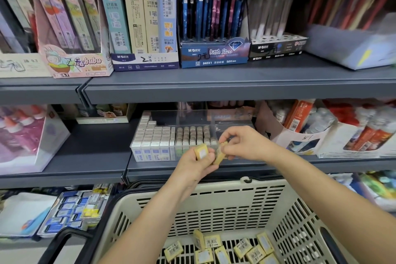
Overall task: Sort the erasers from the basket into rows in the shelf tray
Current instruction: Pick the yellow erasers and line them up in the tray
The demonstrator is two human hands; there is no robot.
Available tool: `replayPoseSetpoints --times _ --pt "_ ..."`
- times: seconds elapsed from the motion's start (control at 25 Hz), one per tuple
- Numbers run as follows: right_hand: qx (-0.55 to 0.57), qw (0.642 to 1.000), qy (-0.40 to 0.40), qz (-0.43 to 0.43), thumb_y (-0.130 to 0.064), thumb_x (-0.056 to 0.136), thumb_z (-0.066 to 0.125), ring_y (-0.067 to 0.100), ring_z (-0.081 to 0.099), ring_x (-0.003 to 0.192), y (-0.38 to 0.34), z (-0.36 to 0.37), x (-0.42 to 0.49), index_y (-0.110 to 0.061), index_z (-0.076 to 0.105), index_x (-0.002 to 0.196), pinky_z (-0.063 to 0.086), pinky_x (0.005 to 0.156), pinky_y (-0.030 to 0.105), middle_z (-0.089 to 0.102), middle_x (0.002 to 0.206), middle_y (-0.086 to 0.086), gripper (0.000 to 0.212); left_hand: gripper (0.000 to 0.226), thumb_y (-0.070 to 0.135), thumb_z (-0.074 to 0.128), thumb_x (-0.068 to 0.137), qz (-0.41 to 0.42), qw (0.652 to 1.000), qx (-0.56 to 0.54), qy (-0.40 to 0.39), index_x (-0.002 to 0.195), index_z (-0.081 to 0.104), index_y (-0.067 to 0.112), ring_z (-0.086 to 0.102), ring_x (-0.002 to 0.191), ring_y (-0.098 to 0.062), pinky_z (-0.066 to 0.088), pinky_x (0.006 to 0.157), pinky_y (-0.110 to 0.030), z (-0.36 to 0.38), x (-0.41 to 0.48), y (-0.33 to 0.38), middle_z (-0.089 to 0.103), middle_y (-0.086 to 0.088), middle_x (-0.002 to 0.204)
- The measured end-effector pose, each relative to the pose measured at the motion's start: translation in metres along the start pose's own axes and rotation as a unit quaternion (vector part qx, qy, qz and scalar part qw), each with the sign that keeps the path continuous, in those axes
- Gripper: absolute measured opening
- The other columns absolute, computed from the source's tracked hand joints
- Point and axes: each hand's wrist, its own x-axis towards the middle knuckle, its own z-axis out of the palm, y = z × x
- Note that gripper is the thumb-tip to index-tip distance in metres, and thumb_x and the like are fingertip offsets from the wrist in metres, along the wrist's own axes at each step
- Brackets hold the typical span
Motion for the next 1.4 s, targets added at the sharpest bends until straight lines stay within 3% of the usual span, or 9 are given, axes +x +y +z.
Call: replayPoseSetpoints --times 0.2,0.36,0.52,0.64,0.88,1.08,1.24,1.32,1.4 --pt "0.087 0.996 -0.002 0.023 -0.004 0.079 0.064 0.006 0.066 0.069 0.013 -0.007 -0.003 -0.017 0.066 0.088 0.050 0.057 0.015 0.073 0.075 0.003 0.017 0.015 -0.004 0.051 0.091 -0.002 1.000 0.014 0.013 0.088 0.056 0.009 0.063 0.084 -0.018 0.055 0.063 -0.017 0.003 -0.001 0.005 0.062 -0.013 0.097" --pt "0.077 0.994 0.048 0.062 -0.004 0.080 0.063 -0.002 0.064 0.055 0.020 -0.014 0.004 -0.008 0.070 0.090 0.044 0.045 0.010 0.070 0.067 -0.002 0.012 0.017 -0.001 0.053 0.091 -0.016 1.000 -0.006 0.004 0.106 0.050 0.005 0.067 0.089 -0.019 0.056 0.065 -0.020 0.001 0.004 0.009 0.065 -0.017 0.105" --pt "-0.053 0.977 0.206 0.018 -0.010 0.077 0.068 0.007 0.064 0.079 0.015 -0.038 0.028 -0.023 0.069 0.088 0.047 0.069 0.017 0.070 0.086 -0.003 0.017 0.025 -0.004 0.045 0.091 -0.034 0.998 0.044 0.016 0.115 0.042 0.004 0.066 0.083 -0.019 0.054 0.059 -0.020 -0.010 0.008 0.008 0.067 -0.011 0.095" --pt "-0.163 0.975 0.149 0.013 -0.015 0.086 0.061 0.019 0.063 0.100 0.020 -0.032 0.048 -0.019 0.070 0.101 0.045 0.088 0.022 0.069 0.107 0.000 0.018 0.021 -0.001 0.053 0.089 -0.003 0.990 0.140 0.016 0.104 0.057 0.012 0.063 0.090 -0.013 0.053 0.069 -0.019 -0.019 0.006 -0.001 0.066 -0.004 0.100" --pt "-0.230 0.973 0.032 0.013 -0.021 0.094 0.051 0.018 0.057 0.108 0.038 -0.005 0.068 -0.019 0.065 0.112 0.039 0.086 0.019 0.062 0.122 0.000 0.023 0.028 0.000 0.059 0.085 0.046 0.981 0.179 0.051 0.095 0.063 0.026 0.060 0.088 -0.013 0.050 0.090 -0.033 -0.027 0.007 -0.006 0.066 0.000 0.092" --pt "-0.284 0.959 0.004 0.001 -0.021 0.098 0.041 0.020 0.050 0.119 0.038 -0.002 0.067 -0.019 0.057 0.124 0.036 0.094 0.022 0.055 0.132 0.001 0.031 0.025 -0.001 0.062 0.085 0.043 0.990 0.125 0.039 0.097 0.066 0.020 0.067 0.084 -0.007 0.054 0.071 -0.018 -0.024 0.006 -0.006 0.071 0.003 0.091" --pt "-0.182 0.973 0.117 -0.079 -0.034 0.092 0.051 0.010 0.064 0.087 0.025 0.003 0.034 -0.021 0.068 0.103 0.044 0.077 0.022 0.072 0.093 -0.004 0.024 0.024 0.002 0.058 0.087 0.037 0.993 0.109 0.040 0.096 0.068 0.022 0.067 0.084 -0.005 0.053 0.072 -0.017 -0.017 0.007 -0.005 0.073 0.005 0.087" --pt "-0.087 0.990 0.074 -0.087 -0.044 0.086 0.056 0.001 0.062 0.060 0.014 0.013 0.015 -0.029 0.067 0.089 0.047 0.065 0.022 0.068 0.063 -0.009 0.019 0.023 0.002 0.056 0.088 0.037 0.993 0.111 0.031 0.100 0.069 0.017 0.067 0.082 -0.004 0.054 0.072 -0.016 -0.009 0.006 -0.006 0.073 0.004 0.084" --pt "-0.093 0.991 0.063 -0.075 -0.050 0.080 0.060 -0.002 0.058 0.057 0.009 0.021 0.004 -0.032 0.064 0.087 0.047 0.060 0.019 0.063 0.057 -0.010 0.020 0.019 0.004 0.058 0.089 0.049 0.992 0.118 0.012 0.100 0.069 0.016 0.065 0.084 -0.007 0.054 0.076 -0.018 -0.001 0.003 -0.006 0.072 0.000 0.086"
